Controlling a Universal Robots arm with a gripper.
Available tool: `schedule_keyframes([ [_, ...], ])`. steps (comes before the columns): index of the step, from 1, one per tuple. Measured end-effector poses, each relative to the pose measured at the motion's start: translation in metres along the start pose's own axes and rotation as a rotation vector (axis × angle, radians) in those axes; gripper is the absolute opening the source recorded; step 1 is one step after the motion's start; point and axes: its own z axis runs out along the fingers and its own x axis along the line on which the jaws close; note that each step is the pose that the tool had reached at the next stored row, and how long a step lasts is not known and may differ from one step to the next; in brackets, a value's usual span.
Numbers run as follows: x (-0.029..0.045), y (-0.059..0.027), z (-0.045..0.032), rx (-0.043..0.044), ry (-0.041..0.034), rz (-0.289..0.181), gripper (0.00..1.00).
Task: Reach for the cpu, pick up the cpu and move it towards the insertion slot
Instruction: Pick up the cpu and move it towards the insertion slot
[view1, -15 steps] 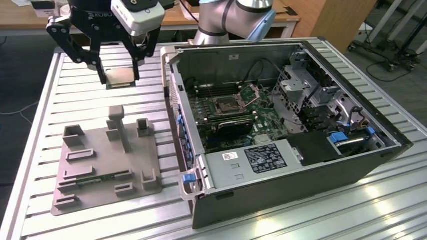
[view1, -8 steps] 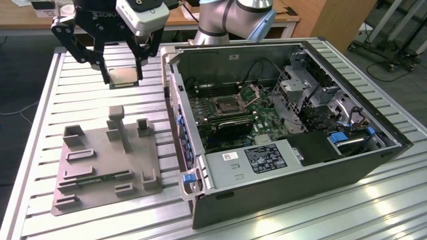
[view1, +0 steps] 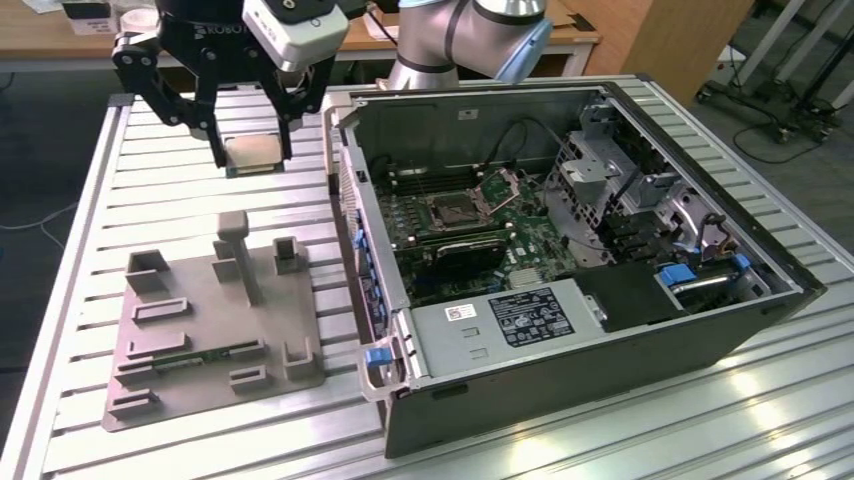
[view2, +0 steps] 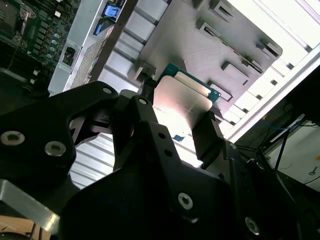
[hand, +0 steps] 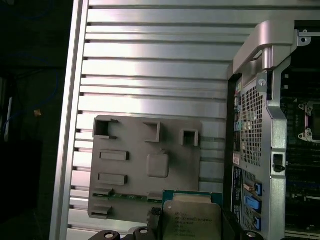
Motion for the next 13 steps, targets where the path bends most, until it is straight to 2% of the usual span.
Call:
schedule_keyframes([
  [13,-0.0067,-0.0004,0.0,0.0,0.0,0.0,0.55],
])
